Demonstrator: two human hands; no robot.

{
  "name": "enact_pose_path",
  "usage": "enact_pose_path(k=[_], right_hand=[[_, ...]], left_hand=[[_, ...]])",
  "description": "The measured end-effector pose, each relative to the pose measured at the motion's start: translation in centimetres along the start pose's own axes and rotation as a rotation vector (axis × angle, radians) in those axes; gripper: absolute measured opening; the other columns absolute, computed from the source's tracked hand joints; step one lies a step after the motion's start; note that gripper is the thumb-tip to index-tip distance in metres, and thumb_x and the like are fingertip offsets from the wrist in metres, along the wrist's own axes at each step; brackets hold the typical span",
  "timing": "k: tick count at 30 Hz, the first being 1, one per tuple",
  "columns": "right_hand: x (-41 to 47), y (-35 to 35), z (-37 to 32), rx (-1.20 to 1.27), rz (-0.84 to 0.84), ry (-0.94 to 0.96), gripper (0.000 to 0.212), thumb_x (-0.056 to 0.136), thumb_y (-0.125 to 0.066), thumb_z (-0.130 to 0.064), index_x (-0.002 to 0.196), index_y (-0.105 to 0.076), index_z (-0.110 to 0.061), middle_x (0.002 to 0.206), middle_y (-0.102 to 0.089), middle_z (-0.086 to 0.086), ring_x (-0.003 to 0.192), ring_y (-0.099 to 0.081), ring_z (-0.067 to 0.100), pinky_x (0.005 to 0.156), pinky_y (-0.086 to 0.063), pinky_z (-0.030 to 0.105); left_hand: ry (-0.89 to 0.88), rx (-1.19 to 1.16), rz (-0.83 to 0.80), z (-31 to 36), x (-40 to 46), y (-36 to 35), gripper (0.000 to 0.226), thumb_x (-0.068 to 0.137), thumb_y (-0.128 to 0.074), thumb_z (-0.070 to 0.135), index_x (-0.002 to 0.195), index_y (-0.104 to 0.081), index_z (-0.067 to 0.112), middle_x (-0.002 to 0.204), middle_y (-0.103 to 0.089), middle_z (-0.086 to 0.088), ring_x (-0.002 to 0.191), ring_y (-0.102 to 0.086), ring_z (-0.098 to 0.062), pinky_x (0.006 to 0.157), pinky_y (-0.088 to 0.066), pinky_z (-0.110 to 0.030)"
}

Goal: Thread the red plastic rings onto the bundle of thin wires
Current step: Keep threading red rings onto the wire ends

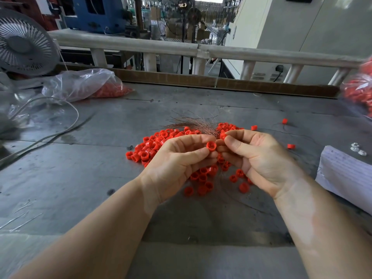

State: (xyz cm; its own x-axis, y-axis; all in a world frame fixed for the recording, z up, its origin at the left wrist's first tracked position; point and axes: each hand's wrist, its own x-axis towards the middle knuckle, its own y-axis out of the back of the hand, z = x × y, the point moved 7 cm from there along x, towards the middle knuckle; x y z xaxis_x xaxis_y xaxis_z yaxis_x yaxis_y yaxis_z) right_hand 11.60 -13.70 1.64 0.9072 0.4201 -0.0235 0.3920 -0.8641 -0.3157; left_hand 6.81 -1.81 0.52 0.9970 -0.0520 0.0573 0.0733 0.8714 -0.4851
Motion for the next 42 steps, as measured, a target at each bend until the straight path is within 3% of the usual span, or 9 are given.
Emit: enact_pose_path(k=[8, 19, 25, 42], right_hand=[[-0.05, -0.13, -0.02, 0.045, -0.019, -0.013, 0.011, 0.061, -0.063, -0.006, 0.057, -0.07, -0.013, 0.057, -0.065, 0.002, 0.053, -0.063, 0.007, 0.048, -0.051, 0.015], [-0.11, -0.32, -0.08, 0.016, -0.039, -0.004, 0.01, 0.06, -0.064, -0.006, 0.057, -0.072, -0.012, 0.06, -0.067, 0.004, 0.054, -0.064, 0.008, 0.05, -0.051, 0.015], [-0.21, -0.43, -0.38, -0.011, -0.028, 0.039, 0.011, 0.059, -0.064, -0.004, 0.07, -0.063, -0.006, 0.059, -0.066, 0.003, 0.053, -0.063, 0.008, 0.052, -0.052, 0.015], [-0.34, -0.73, -0.81, -0.041, -0.037, 0.09, 0.007, 0.059, -0.066, -0.007, 0.062, -0.07, -0.012, 0.062, -0.066, 0.004, 0.058, -0.065, 0.009, 0.056, -0.053, 0.016]], left_hand=[[-0.004, 0.0, -0.006, -0.05, 0.09, 0.09, 0.024, 0.072, -0.057, 0.0, 0.094, -0.064, 0.002, 0.076, -0.069, -0.006, 0.07, -0.068, -0.012, 0.071, -0.056, -0.022], [-0.01, 0.001, -0.007, 0.06, 0.05, 0.09, 0.023, 0.073, -0.056, -0.001, 0.095, -0.064, 0.003, 0.077, -0.07, -0.006, 0.07, -0.068, -0.012, 0.071, -0.056, -0.021], [-0.037, 0.01, 0.006, 0.22, 0.03, 0.08, 0.024, 0.07, -0.058, 0.001, 0.093, -0.065, 0.005, 0.075, -0.07, -0.005, 0.069, -0.068, -0.012, 0.07, -0.056, -0.022], [-0.06, 0.022, 0.029, 0.46, 0.03, 0.23, 0.023, 0.068, -0.059, 0.003, 0.091, -0.062, 0.004, 0.076, -0.068, -0.007, 0.069, -0.067, -0.013, 0.076, -0.057, -0.025]])
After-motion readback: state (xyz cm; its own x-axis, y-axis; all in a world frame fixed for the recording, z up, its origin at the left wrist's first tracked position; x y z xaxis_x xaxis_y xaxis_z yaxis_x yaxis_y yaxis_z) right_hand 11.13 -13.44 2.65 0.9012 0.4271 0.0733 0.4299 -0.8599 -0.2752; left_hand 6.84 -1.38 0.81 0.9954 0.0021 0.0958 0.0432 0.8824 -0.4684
